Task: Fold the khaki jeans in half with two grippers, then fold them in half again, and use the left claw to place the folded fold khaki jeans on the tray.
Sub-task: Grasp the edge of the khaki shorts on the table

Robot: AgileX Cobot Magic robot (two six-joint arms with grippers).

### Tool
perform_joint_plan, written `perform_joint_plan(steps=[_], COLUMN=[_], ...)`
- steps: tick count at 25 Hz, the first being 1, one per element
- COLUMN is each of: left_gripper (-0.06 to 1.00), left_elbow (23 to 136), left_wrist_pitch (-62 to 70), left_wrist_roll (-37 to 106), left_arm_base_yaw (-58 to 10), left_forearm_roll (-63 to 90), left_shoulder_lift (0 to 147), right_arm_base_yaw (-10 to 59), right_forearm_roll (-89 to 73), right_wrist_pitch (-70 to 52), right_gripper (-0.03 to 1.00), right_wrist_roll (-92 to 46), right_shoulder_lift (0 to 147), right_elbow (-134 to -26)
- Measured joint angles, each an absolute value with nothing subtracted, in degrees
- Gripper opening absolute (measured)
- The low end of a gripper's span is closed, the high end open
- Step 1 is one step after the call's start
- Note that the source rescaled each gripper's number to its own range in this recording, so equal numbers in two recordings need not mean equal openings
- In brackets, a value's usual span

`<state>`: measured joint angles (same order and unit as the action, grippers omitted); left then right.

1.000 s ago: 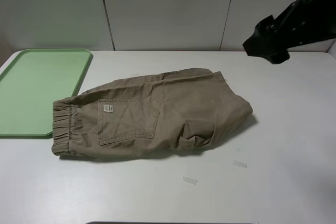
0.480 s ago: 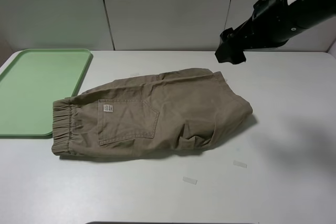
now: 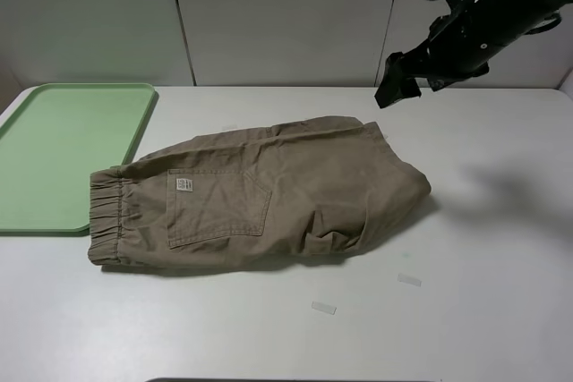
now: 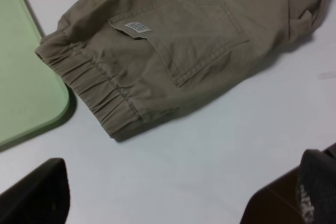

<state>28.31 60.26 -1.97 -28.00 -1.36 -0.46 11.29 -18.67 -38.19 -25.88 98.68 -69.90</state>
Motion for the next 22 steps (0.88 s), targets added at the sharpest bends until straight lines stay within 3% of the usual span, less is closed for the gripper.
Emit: perform_joint_plan(steps=[10,22], left_gripper=[0.9,0.9], left_elbow=[28.31,28.31], left_wrist_pitch=[60.3,60.32], left_wrist_roll=[-1.97,-1.97], left_arm_base_yaw=[-28.0,-28.0], left_forearm_roll=[-1.36,-1.52], left_shoulder_lift=[-0.46,-0.46], right_arm_base_yaw=[6.28,1.75], right_forearm_roll=[-36.41,-42.91], right_wrist_pitch=[-40.87,-46.24], right_gripper=[0.94,0.94], right_wrist_roll=[-47.98,-48.5], right_shoulder_lift=[106.86,117.01], right_elbow=[-70.31,-73.53])
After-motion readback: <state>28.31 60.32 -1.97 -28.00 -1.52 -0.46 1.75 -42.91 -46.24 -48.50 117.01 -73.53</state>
